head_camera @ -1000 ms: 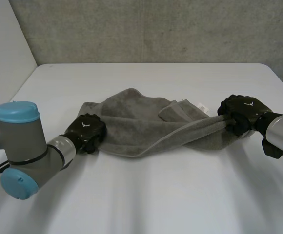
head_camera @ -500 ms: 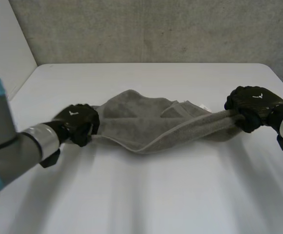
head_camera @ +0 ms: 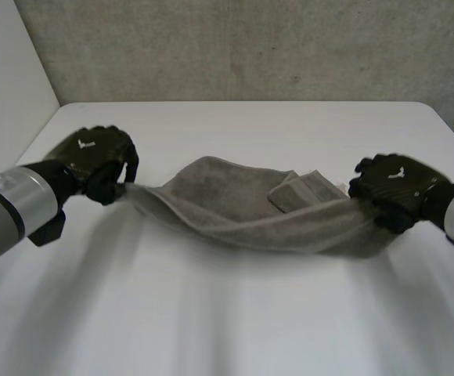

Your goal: Fold the towel.

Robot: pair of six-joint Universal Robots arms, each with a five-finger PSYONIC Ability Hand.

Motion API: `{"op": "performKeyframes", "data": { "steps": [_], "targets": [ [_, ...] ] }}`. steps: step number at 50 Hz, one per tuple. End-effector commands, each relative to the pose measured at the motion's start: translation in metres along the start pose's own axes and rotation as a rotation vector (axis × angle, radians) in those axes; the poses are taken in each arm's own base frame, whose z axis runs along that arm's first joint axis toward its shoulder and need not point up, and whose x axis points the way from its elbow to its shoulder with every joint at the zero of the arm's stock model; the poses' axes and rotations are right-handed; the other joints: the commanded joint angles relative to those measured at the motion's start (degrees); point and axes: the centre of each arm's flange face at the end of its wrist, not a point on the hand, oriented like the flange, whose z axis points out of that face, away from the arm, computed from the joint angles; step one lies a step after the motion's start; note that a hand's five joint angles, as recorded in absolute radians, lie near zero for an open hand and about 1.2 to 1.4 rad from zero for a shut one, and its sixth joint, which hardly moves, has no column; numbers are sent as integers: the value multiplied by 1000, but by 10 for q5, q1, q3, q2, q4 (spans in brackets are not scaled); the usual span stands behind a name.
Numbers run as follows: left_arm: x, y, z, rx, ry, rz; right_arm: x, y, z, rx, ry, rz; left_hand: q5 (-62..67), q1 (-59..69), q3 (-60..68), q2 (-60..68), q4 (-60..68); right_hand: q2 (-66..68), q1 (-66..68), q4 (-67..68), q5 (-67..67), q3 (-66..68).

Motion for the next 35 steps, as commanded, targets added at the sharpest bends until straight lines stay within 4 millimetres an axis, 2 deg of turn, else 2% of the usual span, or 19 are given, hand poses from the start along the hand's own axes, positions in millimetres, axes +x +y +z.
{"op": "performKeyframes", "data": {
  "steps": [1,5,9,14,19,25,35],
  "targets": [
    [4,30,7,-94,23,-39,-21,39,18,-75,-110,101,48,78,-25,50,-30,-3,-2,-4,-3,-4],
    [5,38,8,-110,26,-46,-25,46,19,-95,-133,124,48,78,-25,50,-30,-3,-2,-4,-3,-4],
    [3,39,9,-109,22,-46,-19,53,17,-115,-118,152,48,78,-25,50,-30,-5,-4,-4,-5,-4],
    [0,42,9,-117,12,-51,-17,53,15,-125,-112,160,48,78,-25,50,-30,-22,-21,-4,-22,-4],
    [1,43,8,-119,15,-52,-20,52,10,-153,-135,179,48,78,-25,50,-30,-97,-97,-4,-98,-4],
    [4,45,5,-126,20,-54,-19,46,3,-168,-156,192,48,78,-25,50,-30,-121,-120,-4,-121,-4],
    [7,45,1,-129,22,-55,-4,33,-7,-122,-94,169,48,78,-25,50,-30,-128,-127,-4,-128,-4]
  ]
}}
